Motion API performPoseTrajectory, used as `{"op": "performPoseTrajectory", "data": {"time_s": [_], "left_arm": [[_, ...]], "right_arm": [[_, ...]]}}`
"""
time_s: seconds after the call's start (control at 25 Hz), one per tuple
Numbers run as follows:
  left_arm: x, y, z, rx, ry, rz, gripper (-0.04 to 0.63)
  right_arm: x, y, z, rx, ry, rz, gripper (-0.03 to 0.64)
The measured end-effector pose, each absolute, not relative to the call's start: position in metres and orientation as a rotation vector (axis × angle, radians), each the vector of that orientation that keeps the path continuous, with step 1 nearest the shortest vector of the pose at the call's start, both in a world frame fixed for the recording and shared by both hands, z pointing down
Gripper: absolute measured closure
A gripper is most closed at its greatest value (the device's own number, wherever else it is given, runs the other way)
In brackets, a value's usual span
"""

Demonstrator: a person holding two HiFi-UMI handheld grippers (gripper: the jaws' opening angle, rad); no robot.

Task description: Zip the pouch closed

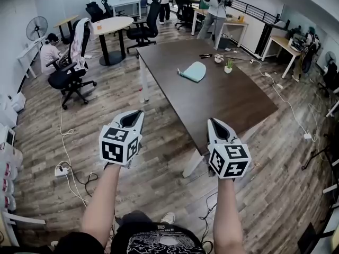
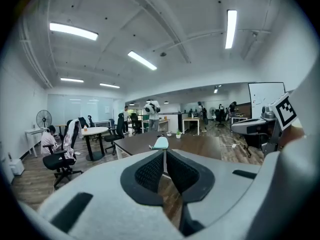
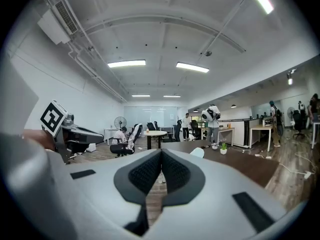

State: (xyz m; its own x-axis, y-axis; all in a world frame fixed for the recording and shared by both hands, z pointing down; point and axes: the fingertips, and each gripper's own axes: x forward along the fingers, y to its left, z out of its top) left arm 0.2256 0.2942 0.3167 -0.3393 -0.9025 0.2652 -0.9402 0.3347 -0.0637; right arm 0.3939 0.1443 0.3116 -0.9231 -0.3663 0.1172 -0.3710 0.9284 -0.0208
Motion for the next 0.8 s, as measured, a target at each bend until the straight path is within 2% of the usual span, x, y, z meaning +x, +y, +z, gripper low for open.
{"op": "performPoseTrajectory", "data": {"time_s": [0.2,0.64,0.76,0.8], "left_arm": [[0.226,0.286,0.319,1.665,-2.420,0.301,0.580],[0.189,0.266,0.327,1.665,-2.406,0.270,0.575],[0.171,0.257,0.332,1.680,-2.375,0.252,0.497],[0.163,0.255,0.334,1.686,-2.365,0.252,0.492]], "right_arm": [[0.390,0.137,0.319,0.543,-2.972,0.076,0.614],[0.357,0.119,0.333,0.543,-2.948,0.086,0.554],[0.340,0.115,0.336,0.552,-2.932,0.078,0.537],[0.334,0.113,0.337,0.558,-2.928,0.078,0.531]]}}
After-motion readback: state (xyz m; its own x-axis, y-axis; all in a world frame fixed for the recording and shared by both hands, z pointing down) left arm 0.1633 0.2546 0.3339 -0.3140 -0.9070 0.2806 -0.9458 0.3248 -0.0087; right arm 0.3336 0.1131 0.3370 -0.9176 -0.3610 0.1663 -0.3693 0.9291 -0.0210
